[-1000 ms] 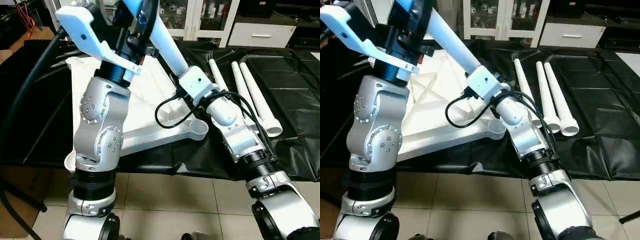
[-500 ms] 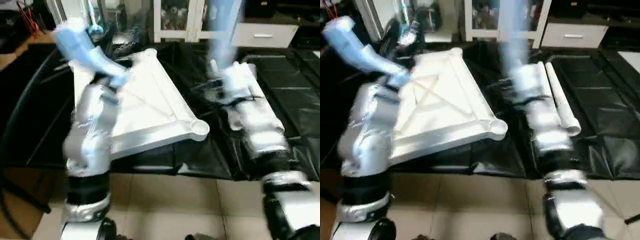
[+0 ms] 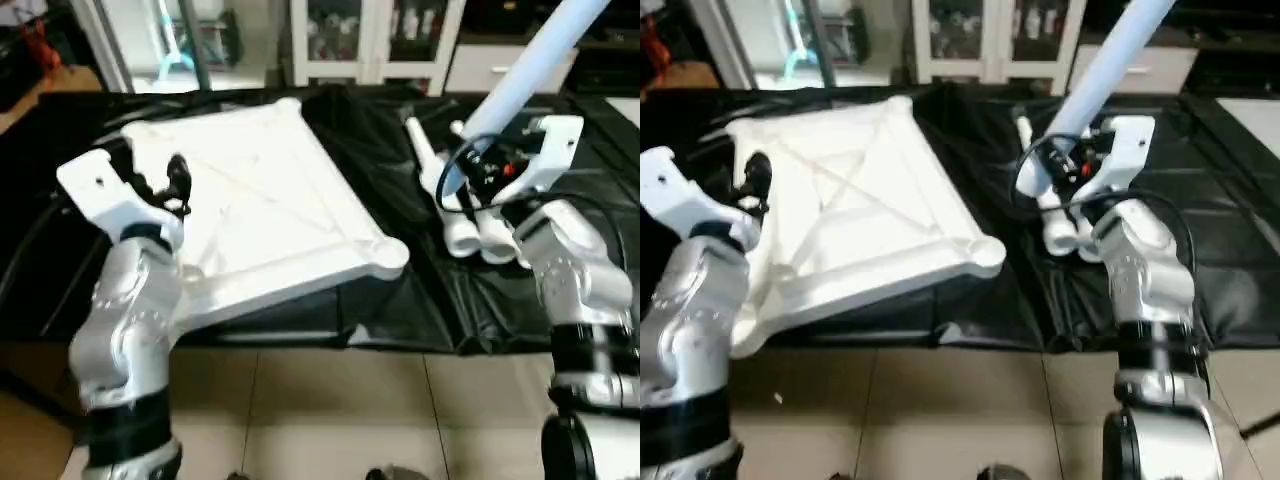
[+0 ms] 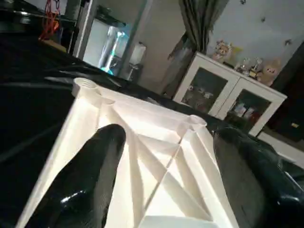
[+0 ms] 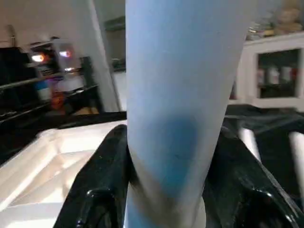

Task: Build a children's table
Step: Insert table leg to table base

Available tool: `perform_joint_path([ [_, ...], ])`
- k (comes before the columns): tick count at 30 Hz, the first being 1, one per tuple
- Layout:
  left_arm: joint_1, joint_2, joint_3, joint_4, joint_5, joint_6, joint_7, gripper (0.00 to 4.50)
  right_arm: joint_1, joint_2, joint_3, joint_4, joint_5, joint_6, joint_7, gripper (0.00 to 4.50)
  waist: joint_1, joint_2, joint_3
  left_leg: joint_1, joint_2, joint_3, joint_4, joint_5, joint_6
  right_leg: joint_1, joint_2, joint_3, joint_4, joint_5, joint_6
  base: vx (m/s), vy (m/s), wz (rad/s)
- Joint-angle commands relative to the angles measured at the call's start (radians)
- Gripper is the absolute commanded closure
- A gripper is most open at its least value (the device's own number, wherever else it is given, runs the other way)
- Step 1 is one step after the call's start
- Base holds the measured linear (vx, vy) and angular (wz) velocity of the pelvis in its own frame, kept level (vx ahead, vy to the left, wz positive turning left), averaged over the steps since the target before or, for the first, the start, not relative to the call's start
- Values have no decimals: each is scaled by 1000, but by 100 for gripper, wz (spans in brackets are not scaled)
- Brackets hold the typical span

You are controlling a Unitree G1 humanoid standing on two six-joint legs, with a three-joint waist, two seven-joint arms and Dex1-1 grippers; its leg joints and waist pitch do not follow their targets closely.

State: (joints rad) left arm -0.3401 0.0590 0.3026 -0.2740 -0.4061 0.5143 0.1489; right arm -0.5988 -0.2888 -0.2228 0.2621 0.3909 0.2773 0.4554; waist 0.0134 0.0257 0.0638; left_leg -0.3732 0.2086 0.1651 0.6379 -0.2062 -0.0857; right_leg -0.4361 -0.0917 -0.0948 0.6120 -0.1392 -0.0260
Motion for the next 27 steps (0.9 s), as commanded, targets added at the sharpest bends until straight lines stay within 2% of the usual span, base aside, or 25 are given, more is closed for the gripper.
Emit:
perform_joint_path([
  [1, 24, 14, -30, -51, -15, 18, -45, 118, 3, -11, -7, -74, -31, -9, -55, 262, 8, -18, -86, 3, 2, 9, -66, -151, 89, 59, -23, 26, -82, -380, -108, 0, 0, 0],
  [2, 40, 28, -59, -59, 45, 9, -31, 118, 24, -20, -12, -136, 15, 65, -45, 262, 10, -14, -83, 4, 2, 8, -69, -161, 81, 59, -18, 25, -84, -394, -92, 0, 0, 0],
  [3, 40, 28, -59, -59, 45, 9, -31, 118, 24, -20, -12, -136, 15, 65, -45, 262, 11, -16, -83, 6, 0, 9, -69, -167, 81, 57, -16, 25, -88, -400, -79, 0, 0, 0],
  [4, 42, 25, -66, -50, 80, -17, -8, 118, 47, -8, -21, -180, 37, 81, -55, 262, 16, -16, -82, 7, -1, 10, -70, -179, 78, 56, -16, 26, -91, -414, -60, 0, 0, 0],
  [6, 38, 39, -85, -39, 120, -10, 10, 118, 73, 9, -26, -211, 8, 59, -105, 262, 19, -16, -80, 9, 0, 10, -72, -183, 67, 51, -17, 27, -97, -436, -35, 0, 0, 0],
  [7, 37, 41, -86, -40, 114, 2, 8, 118, 78, 13, -27, -215, 4, 58, -114, 262, 17, -15, -82, 6, -3, 9, -72, -178, 54, 54, -19, 27, -94, -438, -26, 0, 0, 0],
  [8, 38, 22, -66, -56, -9, 108, -31, 118, 107, 32, -37, -243, 15, 120, -162, 262, 16, -14, -82, 7, -5, 11, -71, -179, 35, 54, -19, 29, -91, -439, -24, 0, 0, 0],
  [9, 39, 15, -71, -67, -6, 107, -26, 118, 125, 29, -36, -264, 15, 150, -175, 262, 17, -3, -81, 10, -6, 9, -73, -195, 32, 50, -17, 27, -94, -449, -25, 0, 0, 0],
  [10, 50, 44, -121, -72, 73, 72, -22, 118, 168, 22, -21, -303, -4, 172, -179, 262, 14, -8, -82, 7, -6, 5, -75, -210, 31, 54, -12, 23, -101, -442, -14, 0, 0, 0],
  [11, 63, 57, -149, -73, 100, 51, -36, 118, 207, 21, -12, -325, -17, 183, -187, 262, 15, -12, -85, 2, -3, 2, -77, -200, 33, 58, -14, 26, -95, -406, -10, 0, 0, 0],
  [12, 71, 60, -156, -72, 105, 44, -43, 118, 221, 22, -9, -327, -21, 184, -189, 262, 14, -12, -85, -1, -2, 1, -79, -199, 33, 60, -16, 26, -95, -401, -9, 0, 0, 0],
  [13, 81, 63, -165, -71, 112, 33, -53, 118, 239, 23, -5, -331, -26, 187, -191, 262, 11, -23, -86, -5, -3, 3, -78, -197, 34, 62, -16, 26, -95, -402, -7, 0, 0, 0],
  [14, 89, 63, -170, -71, 116, 24, -62, 118, 253, 23, -3, -336, -28, 193, -195, 262, 11, -19, -84, -2, -5, 5, -76, -207, 33, 57, -18, 27, -98, -428, -5, 0, 0, 0],
  [15, 120, 74, -188, -77, 143, 1, -74, 118, 295, 35, 1, -356, -18, 194, -189, 262, 7, -25, -84, -6, -7, 5, -76, -210, 36, 59, -18, 26, -101, -441, 0, 0, 0, 0],
  [16, 165, 87, -208, -95, 179, -37, -90, 118, 351, 34, 24, -384, -25, 189, -174, 262, 4, -26, -81, -10, -6, 4, -78, -219, 38, 59, -18, 25, -104, -470, 16, 0, 0, 0],
  [17, 173, 90, -211, -97, 182, -41, -95, 118, 360, 32, 31, -389, -29, 183, -168, 262, 6, -22, -83, -8, -4, 3, -78, -216, 40, 59, -21, 25, -107, -478, 25, 0, 0, 0],
  [18, 208, 110, -232, -93, 210, -68, -112, 118, 388, 19, 63, -402, -52, 141, -140, 262, -1, -22, -82, -10, -5, 3, -77, -221, 37, 56, -19, 24, -108, -492, 31, 0, 0, 0],
  [19, 216, 118, -239, -92, 216, -73, -114, 118, 394, 16, 70, -408, -58, 131, -137, 262, -8, -16, -82, -10, -4, 1, -77, -232, 37, 54, -18, 23, -112, -495, 35, 0, 0, 0],
  [20, 231, 108, -243, -89, 194, -92, -134, 118, 401, 0, 86, -422, -81, 94, -120, 262, -17, -1, -80, -6, -4, -1, -78, -256, 37, 50, -17, 21, -116, -498, 25, 0, 0, 0],
  [21, 229, 102, -252, -84, 191, -98, -133, 118, 399, -9, 94, -429, -91, 70, -108, 262, -21, -7, -80, -8, -4, -1, -78, -264, 38, 52, -15, 19, -116, -499, 23, 0, 0, 0],
  [23, 221, 95, -275, -71, 186, -103, -143, 118, 388, -21, 105, -426, -104, 52, -95, 262, -23, -11, -81, 0, -1, -2, -79, -289, 44, 52, -16, 19, -115, -496, 8, 0, 0, 0],
  [24, 218, 91, -288, -64, 184, -106, -158, 118, 383, -25, 111, -421, -111, 54, -94, 262, -29, -4, -76, 10, 0, -5, -85, -360, 38, 54, -16, 14, -119, -559, 11, 0, 0, 0],
  [25, 210, 92, -301, -54, 189, -116, -173, 118, 377, -26, 114, -420, -105, 57, -83, 262, -38, -7, -71, 26, 1, -9, -87, -442, 32, 51, -12, 5, -128, -628, 24, 0, 0, 0],
  [26, 198, 91, -319, -39, 194, -129, -194, 118, 371, -26, 111, -417, -86, 57, -62, 262, -47, -11, -59, 51, -2, -12, -85, -539, 31, 43, -4, -13, -144, -721, 46, 0, 0, 0],
  [27, 190, 95, -334, -23, 210, -139, -201, 118, 368, -27, 114, -403, -91, 48, -59, 262, -55, -5, -51, 72, -2, -15, -82, -599, 26, 36, 2, -29, -158, -761, 56, 0, 0, 0],
])
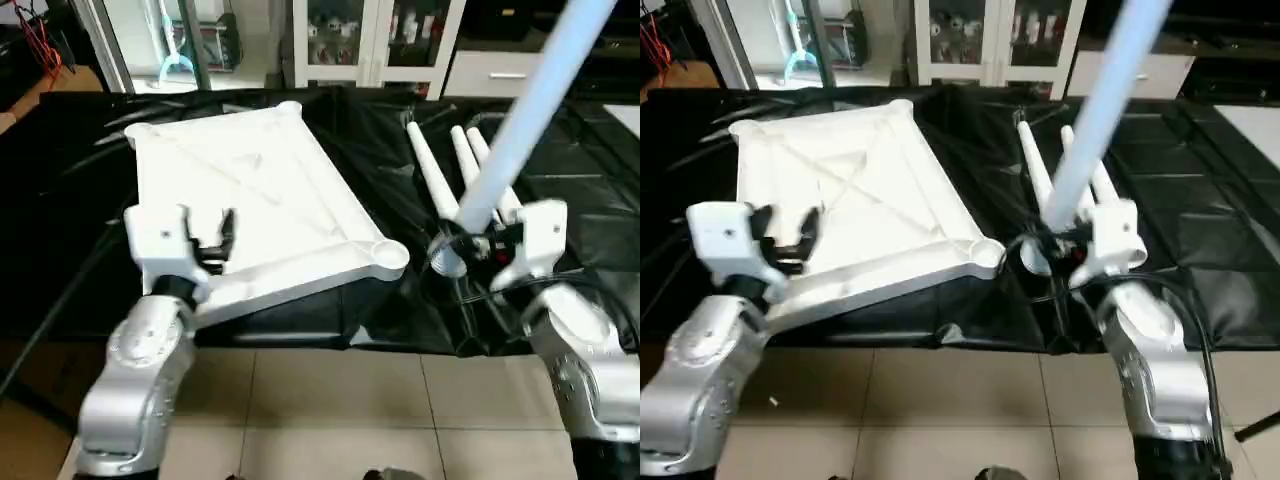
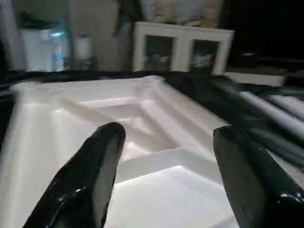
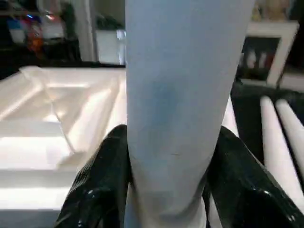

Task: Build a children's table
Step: Insert table leg to table base

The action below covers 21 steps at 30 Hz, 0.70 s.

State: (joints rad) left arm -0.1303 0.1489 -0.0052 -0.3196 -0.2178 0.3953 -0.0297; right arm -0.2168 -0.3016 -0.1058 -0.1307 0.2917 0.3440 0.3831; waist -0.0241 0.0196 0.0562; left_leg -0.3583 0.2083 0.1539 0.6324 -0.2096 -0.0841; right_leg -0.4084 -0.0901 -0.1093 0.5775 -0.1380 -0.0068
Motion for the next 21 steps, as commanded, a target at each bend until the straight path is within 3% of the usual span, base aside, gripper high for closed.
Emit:
perform_joint_path([
  [1, -23, 9, -33, 27, 34, -26, -21, 118, -16, -15, -1, -5, 3, -22, 12, 262, -40, 1, -34, 85, 1, -11, -72, -680, 25, 19, 15, -63, -152, -779, 61, 0, 0, 0],
  [2, -31, 21, -51, 40, 72, -43, -13, 118, -19, -19, 5, 10, -17, -35, 4, 262, -43, 4, -27, 100, 16, -19, -88, -739, 27, 27, 23, -82, -149, -741, 55, 0, 0, 0],
  [3, -29, 16, -54, 35, 64, -39, -21, 118, -24, -15, 9, 19, -19, -40, 4, 262, -34, 24, -14, 20, 83, -41, -201, -880, 16, 135, 8, -56, 62, -501, 5, 0, 0, 0],
  [4, -25, 10, -54, 31, 55, -37, -29, 118, -27, -11, 11, 25, -17, -46, 8, 262, 11, 24, -12, 10, 98, -13, -235, -959, 13, 146, 4, -21, 153, -322, -25, 19, -88, -9],
  [5, -14, 15, -65, 20, 60, -29, -35, 118, -33, -3, 18, 36, -16, -54, 12, 262, -18, -20, -24, 78, 90, -16, -161, -872, 40, 108, -29, 61, 117, -544, -6, 19, -88, -9],
  [6, -14, 15, -65, 20, 60, -29, -35, 118, -33, -3, 18, 36, -16, -54, 12, 262, -16, -51, -44, 82, 24, -1, -77, -756, 16, 98, -40, 86, 11, -763, 20, 59, -103, -11],
  [7, -10, 21, -70, 16, 67, -26, -36, 118, -36, 0, 21, 40, -17, -56, 12, 262, 17, -53, -31, 48, -41, 30, 73, -382, 63, 86, -118, 136, -115, -1140, 35, 88, -45, -18],
  [8, -7, 29, -74, 10, 69, -22, -43, 118, -43, 3, 28, 46, -18, -58, 15, 262, 23, -73, -38, -13, -38, 10, 94, -262, 88, 132, -134, 157, -107, -1171, 31, 88, -45, -18],
  [9, -10, 37, -67, 7, 70, -21, -44, 118, -53, 7, 38, 52, -19, -59, 18, 262, 40, -63, -47, -45, -30, -14, 78, -180, 104, 165, -130, 170, -90, -1042, -32, 114, -8, 0],
  [10, -10, 37, -67, 7, 70, -21, -44, 118, -53, 7, 38, 52, -19, -59, 18, 262, 41, -58, -56, -47, -32, -17, 60, -154, 110, 173, -105, 158, -76, -931, -75, 0, 0, 0],
  [11, -19, 42, -56, 11, 74, -24, -43, 118, -61, 11, 44, 59, -23, -59, 25, 262, 32, -3, -56, -6, -6, -28, -35, -115, 124, 152, -39, 86, -55, -631, -161, 94, 14, 14],
  [12, -23, 45, -52, 13, 77, -24, -41, 118, -64, 12, 46, 62, -24, -59, 30, 262, 13, 0, -51, -8, -3, -39, -54, -147, 129, 151, -9, 70, -38, -560, -169, 127, 39, 2],
  [13, -32, 47, -40, 19, 81, -27, -41, 118, -68, 10, 50, 67, -24, -57, 43, 262, -2, 29, -70, 69, 28, -77, -82, -216, 154, 121, 14, 46, 4, -418, -188, 215, 53, 12],
  [14, -32, 47, -40, 19, 81, -27, -41, 118, -68, 10, 50, 67, -24, -57, 43, 262, -19, 35, -73, 128, 55, -107, -94, -273, 189, 80, 19, 35, 35, -349, -202, 157, 37, 7],
  [15, -33, 48, -36, 19, 83, -25, -38, 118, -69, 6, 51, 73, -22, -61, 52, 262, -46, 41, -87, 188, 98, -167, -109, -242, 304, 28, 14, 29, 98, -248, -149, 173, 19, 9],
  [16, -33, 48, -35, 18, 84, -24, -38, 118, -70, 4, 52, 75, -22, -64, 54, 262, -53, 29, -85, 199, 113, -180, -108, -198, 376, 4, 5, 35, 120, -225, -91, 159, -10, -5],
  [17, -24, 45, -32, 8, 86, -22, -36, 118, -72, -5, 58, 87, -27, -77, 64, 262, -56, -4, -81, 197, 113, -175, -97, -43, 515, -40, -32, 65, 139, -172, 21, 159, -10, -5],
  [18, -24, 45, -32, 8, 86, -22, -36, 118, -72, -5, 58, 87, -27, -77, 64, 262, -47, -16, -75, 168, 75, -144, -90, -50, 496, -22, -41, 82, 104, -134, 6, 143, -47, -5],
  [19, -23, 44, -32, 6, 87, -21, -36, 118, -72, -7, 61, 87, -30, -77, 65, 262, -14, -77, -84, 27, -88, -32, 3, -132, 390, 128, -56, 161, -13, -136, -55, 155, -34, 10],
  [20, -18, 41, -32, 0, 86, -17, -34, 118, -73, -9, 61, 89, -32, -78, 66, 262, 27, -69, -77, -60, -111, -37, 125, -162, 309, 224, -167, 263, -71, -288, -181, 155, -34, 10],
  [21, -14, 40, -32, -4, 86, -12, -31, 118, -74, -10, 61, 89, -32, -77, 67, 262, 32, -67, -84, -91, -95, -52, 157, -121, 252, 246, -177, 260, -60, -282, -230, 170, -9, 4],
])
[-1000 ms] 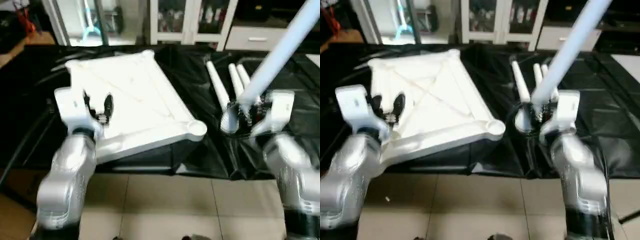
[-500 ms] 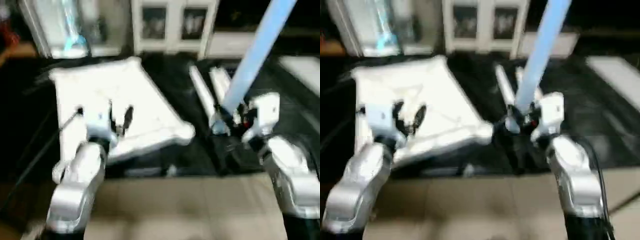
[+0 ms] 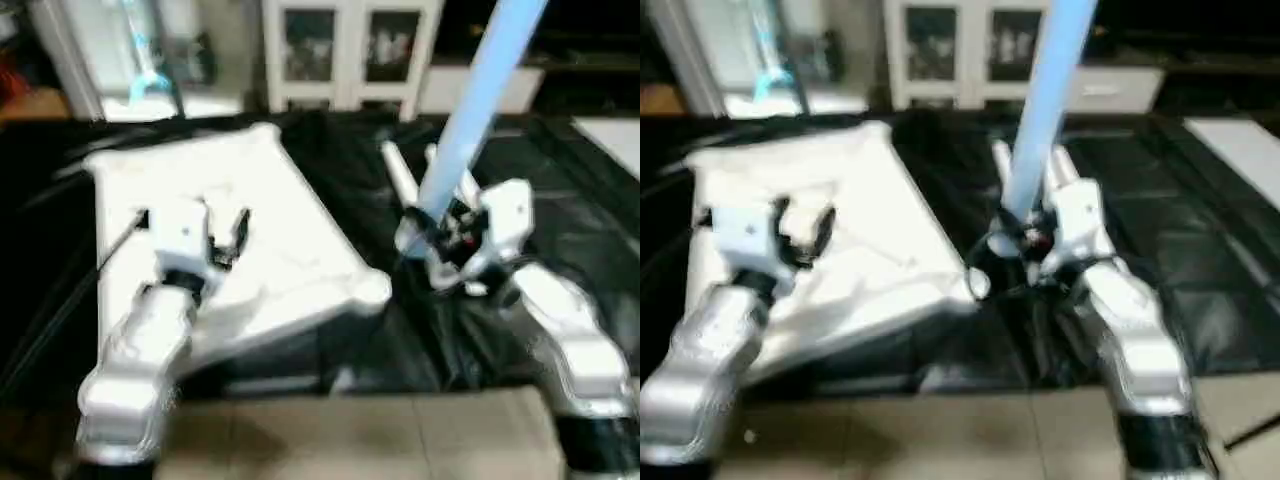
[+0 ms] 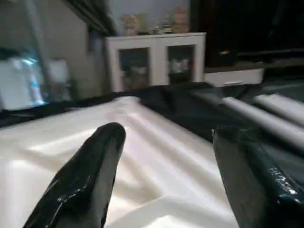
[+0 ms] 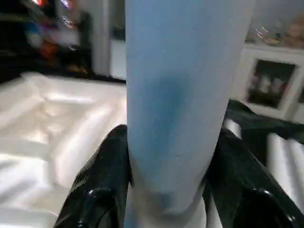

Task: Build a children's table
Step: Insert table leg to table base

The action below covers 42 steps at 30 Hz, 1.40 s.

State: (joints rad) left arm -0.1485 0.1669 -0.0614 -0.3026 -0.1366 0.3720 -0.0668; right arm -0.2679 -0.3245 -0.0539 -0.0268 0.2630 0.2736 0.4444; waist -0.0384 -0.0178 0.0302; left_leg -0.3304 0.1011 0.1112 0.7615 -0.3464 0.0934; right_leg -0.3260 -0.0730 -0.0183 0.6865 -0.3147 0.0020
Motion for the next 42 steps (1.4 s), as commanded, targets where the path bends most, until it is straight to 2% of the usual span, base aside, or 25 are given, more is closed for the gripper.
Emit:
perform_joint_path([
  [1, 7, 21, 24, -24, 5, 15, 8, 118, -23, 14, 8, -14, -4, -7, 7, 262, 45, -29, -54, -154, 17, -20, 33, 103, -9, 163, -155, 124, -149, -33, -278, 156, -3, -11],
  [2, 13, 17, 25, -28, 6, 16, 11, 118, -26, 12, 9, -15, -1, -2, 12, 262, 47, -14, -46, -141, 38, -21, -8, 169, -42, 138, -136, 81, -166, -36, -309, 156, -3, -11],
  [3, 14, 16, 26, -28, 8, 16, 10, 118, -26, 11, 9, -15, 0, -1, 14, 262, 45, -3, -42, -133, 53, -20, -50, 208, -35, 128, -114, 49, -172, -82, -307, 154, 40, -6],
  [4, 16, 14, 26, -30, 11, 16, 9, 118, -27, 9, 8, -15, 3, 3, 17, 262, 39, 40, -42, -93, 70, -8, -144, 243, -7, 120, -54, -17, -183, -186, -254, 83, 35, -1],
  [5, 18, 13, 27, -32, 11, 18, 8, 118, -28, 7, 8, -15, 6, 5, 22, 262, 0, 75, -11, -21, 113, -62, -222, -48, -26, 59, 36, -79, -120, -246, -162, 165, 98, 1],
  [6, 18, 12, 28, -33, 12, 19, 9, 118, -28, 6, 8, -15, 8, 5, 24, 262, -28, 91, -23, 2, 151, -118, -250, -238, -5, 40, 48, -82, -36, -223, -127, 191, 100, 3],
  [7, 22, 12, 29, -38, 13, 21, 8, 118, -27, 2, 9, -16, 14, 7, 35, 262, -28, 90, -51, 77, 186, -156, -253, -316, 36, -7, 38, -62, 11, -183, -88, 282, 121, 6],
  [8, 28, 11, 36, -44, -4, 16, -8, 118, -24, -4, 13, -19, 19, 7, 47, 262, -34, 82, -66, 110, 189, -166, -226, -191, 176, -65, 15, -47, 54, -57, 29, 200, 58, 3],
  [9, 29, 12, 36, -46, -9, 19, -17, 118, -23, -6, 14, -20, 20, 7, 50, 262, -32, 78, -62, 105, 182, -161, -219, -109, 214, -80, 11, -46, 62, -33, 57, 171, 46, 2],
  [10, 29, 20, 32, -46, -24, 36, -37, 118, -23, -7, 14, -20, 20, 6, 52, 262, -26, 58, -52, 76, 175, -128, -222, 66, 270, -98, 4, -40, 66, 36, 79, 80, 25, -1],
  [11, 34, 38, 17, -48, -47, 50, -82, 118, -23, -7, 12, -20, 22, 6, 52, 262, -24, 48, -52, 61, 169, -108, -220, 173, 288, -102, -2, -33, 57, 90, 78, 137, 29, 1],
  [12, 38, 52, 7, -51, -65, 61, -115, 118, -24, -7, 11, -20, 23, 7, 53, 262, -16, 12, -61, 39, 147, -74, -188, 371, 290, -109, -37, 8, -14, 247, 48, 121, -26, 0],
  [13, 48, 79, -9, -62, -94, 58, -176, 100, -25, -6, 9, -21, 25, 9, 54, 262, -8, -13, -66, 16, 108, -49, -155, 392, 247, -92, -73, 41, -75, 352, 28, 121, -26, 0],
  [14, 69, 119, -24, -86, -160, 68, -281, 89, -24, -5, 8, -24, 31, 11, 60, 262, 28, -46, -67, -74, 8, -9, -89, 231, 138, -2, -143, 116, -105, 498, 21, 119, -75, 6],
  [15, 94, 185, -44, -114, -225, 60, -423, 82, -22, -3, 5, -31, 42, 15, 69, 262, 29, -41, -80, -96, 32, -35, -115, 259, 46, 37, -165, 108, -69, 827, -54, 96, -92, -4],
  [16, 100, 209, -52, -120, -232, 48, -465, 79, -21, -2, 4, -34, 46, 18, 72, 262, 31, -21, -78, -84, 35, -33, -146, 329, -20, 20, -101, 54, -55, 991, -78, 96, -92, -4],
  [17, 100, 249, -62, -109, -218, 55, -501, 69, -20, -3, 2, -38, 54, 20, 77, 262, 23, -3, -70, -65, 46, -33, -159, 297, -46, 8, -61, 35, -63, 850, -112, 54, -72, -12],
  [19, 99, 316, -79, -91, -206, 78, -577, 57, -18, -4, 0, -48, 66, 26, 87, 262, 25, 19, -61, -42, 76, -39, -175, 214, -57, -7, -47, 21, -76, 562, -172, 0, 0, 0],
  [20, 95, 375, -95, -78, -225, 111, -665, 44, -13, -10, 0, -62, 82, 32, 102, 262, 19, 29, -43, -17, 103, -33, -196, 49, -65, -24, -43, 13, -97, 221, -253, 0, 0, 0],
  [21, 92, 395, -100, -73, -239, 127, -698, 44, -10, -14, 1, -69, 89, 34, 110, 262, 16, 34, -38, -17, 107, -31, -202, -14, -70, -23, -46, 15, -103, 143, -265, 0, 0, 0],
  [24, 63, 448, -125, -39, -256, 159, -766, 13, -2, -33, 1, -83, 98, 41, 137, 262, 17, 27, -13, 5, 109, -8, -214, -314, -147, -43, -60, 25, -142, -260, -221, -74, 20, 12],
  [26, 27, 460, -150, 18, -219, 128, -773, 3, 1, -43, -2, -91, 102, 49, 151, 262, 16, 34, -10, 18, 106, -2, -213, -378, -178, -56, -61, 27, -159, -379, -172, -45, 7, 6],
  [29, -28, 450, -189, 117, -132, 101, -739, 3, 10, -57, 7, -115, 120, 60, 183, 262, 10, 34, -14, -6, 111, -8, -224, -306, -176, -34, -69, 32, -153, -325, -151, -50, 7, 5],
  [33, -89, 410, -206, 243, -73, 75, -708, 3, 33, -81, 36, -158, 144, 87, 238, 262, 9, 31, -18, -12, 109, -6, -217, -255, -155, -29, -76, 36, -159, -331, -151, 0, 0, 0],
  [42, -116, 432, -262, 301, -78, 112, -803, 81, 47, -108, 35, -151, 142, 95, 269, 262, 14, 35, -31, -23, 118, 0, -212, -101, -114, -20, -79, 34, -136, -109, -240, 6, 0, 0],
])
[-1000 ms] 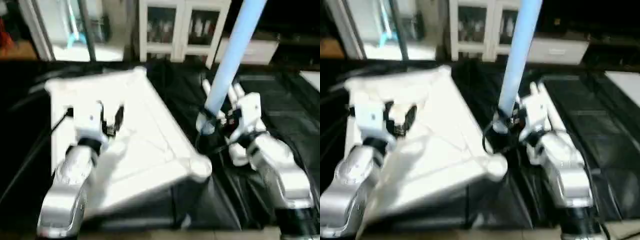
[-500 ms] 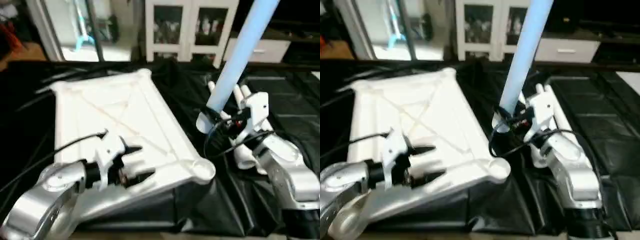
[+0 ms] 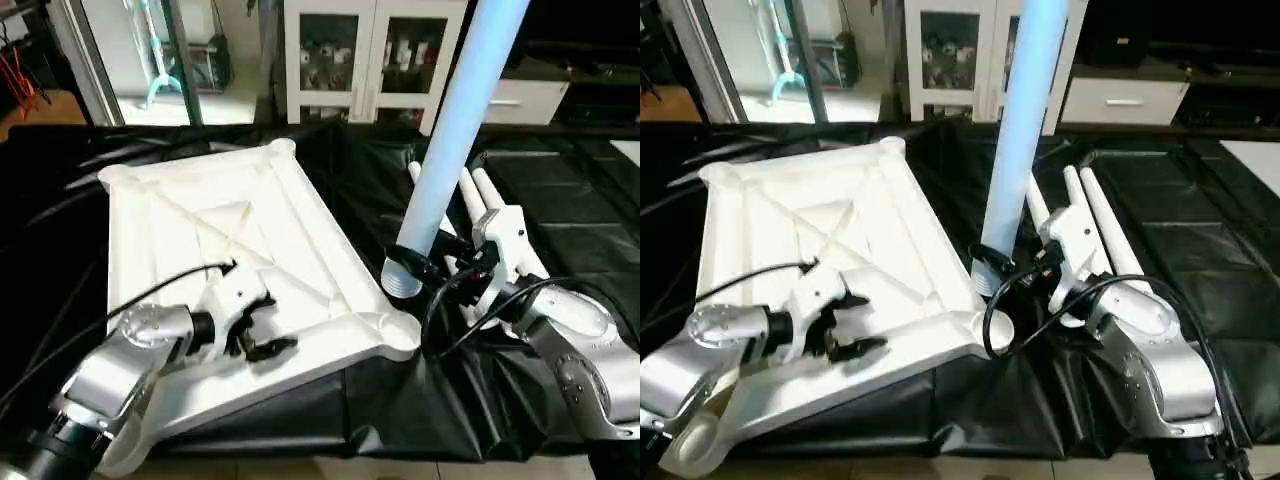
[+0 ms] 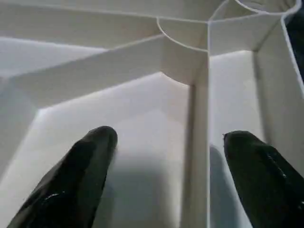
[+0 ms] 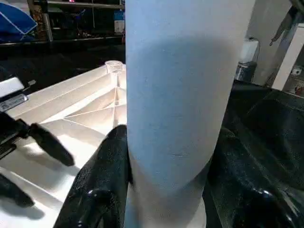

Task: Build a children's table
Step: Insert table leg to table base

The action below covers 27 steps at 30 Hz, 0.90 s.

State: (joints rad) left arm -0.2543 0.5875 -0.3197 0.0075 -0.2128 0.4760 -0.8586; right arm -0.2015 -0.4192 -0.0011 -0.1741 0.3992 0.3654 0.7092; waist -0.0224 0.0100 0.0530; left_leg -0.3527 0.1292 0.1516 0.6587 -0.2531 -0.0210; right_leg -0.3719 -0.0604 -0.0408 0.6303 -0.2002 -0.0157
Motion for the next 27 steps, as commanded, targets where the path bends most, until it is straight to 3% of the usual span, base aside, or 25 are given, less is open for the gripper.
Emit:
perform_joint_path([
  [1, -12, 6, -2, -1, 7, -1, -23, 98, -20, -17, -22, -1, 5, 4, -1, 262, 0, 5, -56, -2, 90, -38, -108, -158, 12, 29, -91, 56, -76, -172, -237, 89, -4, -1],
  [5, -16, 6, -5, 13, 22, -19, -22, 127, -20, -20, -22, 4, -5, -2, -6, 262, 5, 5, -66, -4, 90, -31, -97, -13, 67, 37, -89, 52, -56, 31, -282, 58, 1, -1],
  [8, -30, 4, -3, 44, 59, -8, 26, 161, -24, -15, -16, 8, -11, -6, -8, 262, 7, 6, -67, -6, 92, -29, -94, 29, 103, 35, -89, 49, -52, 86, -299, 0, 0, 0],
  [11, -34, 2, 2, 52, 66, -3, 37, 169, -24, -14, -13, 8, -13, -6, -9, 262, 6, 4, -57, -4, 94, -27, -102, -72, 81, 34, -91, 50, -65, -42, -295, 0, 0, 0],
  [13, -33, 0, 5, 52, 64, -5, 32, 201, -24, -14, -11, 8, -12, -6, -9, 262, 0, 3, -50, -7, 95, -30, -110, -165, 37, 34, -91, 52, -73, -174, -268, -26, -3, -3],
  [15, -33, 1, 4, 50, 80, -10, 38, 209, -26, -15, -8, 12, -14, -9, -12, 262, -2, 0, -47, -5, 95, -32, -112, -207, 17, 30, -92, 52, -81, -260, -240, 0, 0, 0],
  [17, -35, 1, 4, 58, 90, -20, 42, 235, -27, -15, -7, 13, -14, -10, -13, 262, -5, 0, -48, -6, 95, -33, -112, -205, 8, 27, -93, 55, -85, -277, -223, 0, 0, 0],
  [22, -49, 5, -5, 94, 116, -68, 45, 264, -29, -13, -7, 13, -15, -9, -16, 262, -5, -2, -51, -7, 94, -30, -111, -164, 22, 26, -90, 55, -83, -220, -229, 0, 0, 0],
  [27, -64, 32, -26, 171, 165, -198, 11, 305, -32, -15, -10, 20, -21, -10, -20, 262, -3, -2, -53, -8, 94, -30, -110, -137, 37, 28, -91, 55, -81, -191, -232, 0, 0, 0],
])
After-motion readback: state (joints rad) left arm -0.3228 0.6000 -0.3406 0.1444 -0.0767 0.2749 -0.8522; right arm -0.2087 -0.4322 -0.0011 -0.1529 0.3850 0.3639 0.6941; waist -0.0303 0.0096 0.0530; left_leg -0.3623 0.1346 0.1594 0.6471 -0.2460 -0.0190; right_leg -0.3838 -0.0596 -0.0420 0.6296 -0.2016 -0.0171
